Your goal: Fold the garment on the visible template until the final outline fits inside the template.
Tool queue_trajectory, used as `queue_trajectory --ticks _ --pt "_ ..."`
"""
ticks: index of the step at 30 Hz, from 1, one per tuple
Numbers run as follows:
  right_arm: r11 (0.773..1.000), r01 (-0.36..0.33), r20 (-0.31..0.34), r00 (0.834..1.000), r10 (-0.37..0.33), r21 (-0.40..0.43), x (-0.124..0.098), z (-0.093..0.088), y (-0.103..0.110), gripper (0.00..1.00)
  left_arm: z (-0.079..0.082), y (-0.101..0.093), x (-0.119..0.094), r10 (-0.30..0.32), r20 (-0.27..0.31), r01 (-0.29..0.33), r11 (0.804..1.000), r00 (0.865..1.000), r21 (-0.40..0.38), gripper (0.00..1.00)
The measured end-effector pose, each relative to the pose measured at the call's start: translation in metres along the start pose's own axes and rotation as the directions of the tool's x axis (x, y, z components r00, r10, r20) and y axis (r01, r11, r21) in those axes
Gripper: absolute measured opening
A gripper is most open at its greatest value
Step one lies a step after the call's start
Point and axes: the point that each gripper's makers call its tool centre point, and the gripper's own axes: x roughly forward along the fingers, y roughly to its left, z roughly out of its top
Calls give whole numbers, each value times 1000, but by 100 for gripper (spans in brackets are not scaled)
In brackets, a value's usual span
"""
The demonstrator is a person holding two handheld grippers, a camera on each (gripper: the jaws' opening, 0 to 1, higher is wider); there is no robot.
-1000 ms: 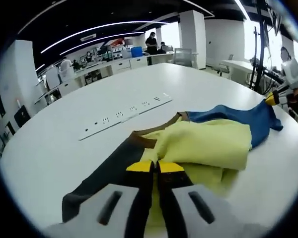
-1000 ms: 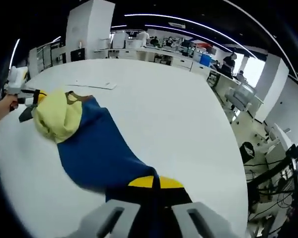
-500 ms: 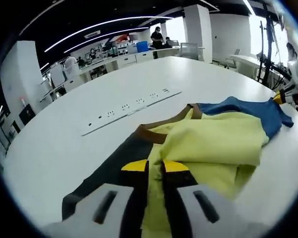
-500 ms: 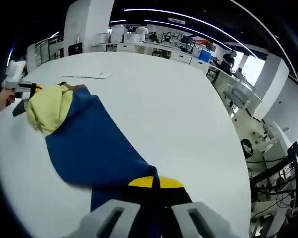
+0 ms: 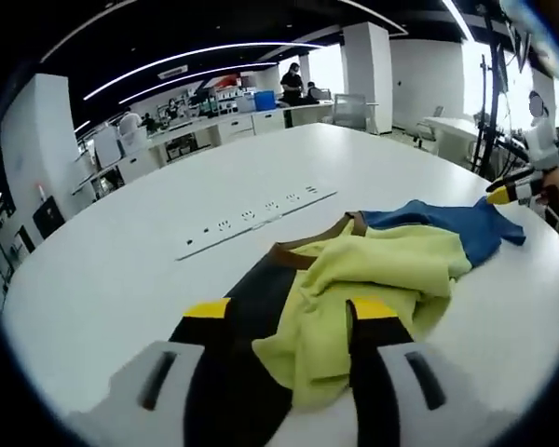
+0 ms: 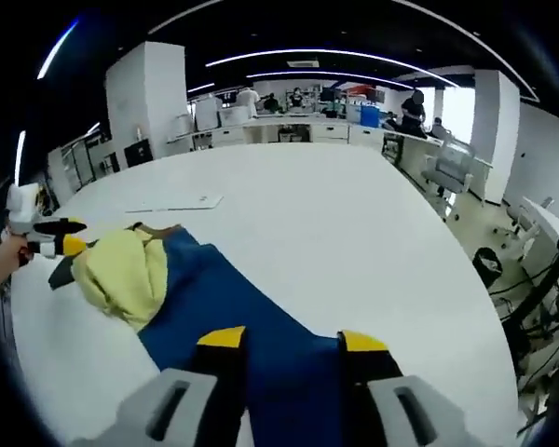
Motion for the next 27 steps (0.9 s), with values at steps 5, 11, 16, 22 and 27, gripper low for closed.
queue_trajectory --ticks 5,11,16,22,27 --pt "997 -75 14 997 75 -21 -4 7 37 41 -8 -2 -18 -41 25 40 999 999 35 50" --pt "986 -155 8 988 156 -54 -7 9 81 41 -28 -1 -27 -77 0 77 996 997 37 50" --pt "971 -221 -9 975 221 -92 -7 7 116 40 -37 -4 -29 -97 -10 97 995 995 34 44" --pt "949 -287 -43 958 284 -130 -1 -2 155 35 -51 -12 -26 -123 -35 124 992 992 36 38" --pt "935 -328 -73 944 321 -136 9 -12 183 32 -60 -13 -24 -129 -37 129 991 991 25 32"
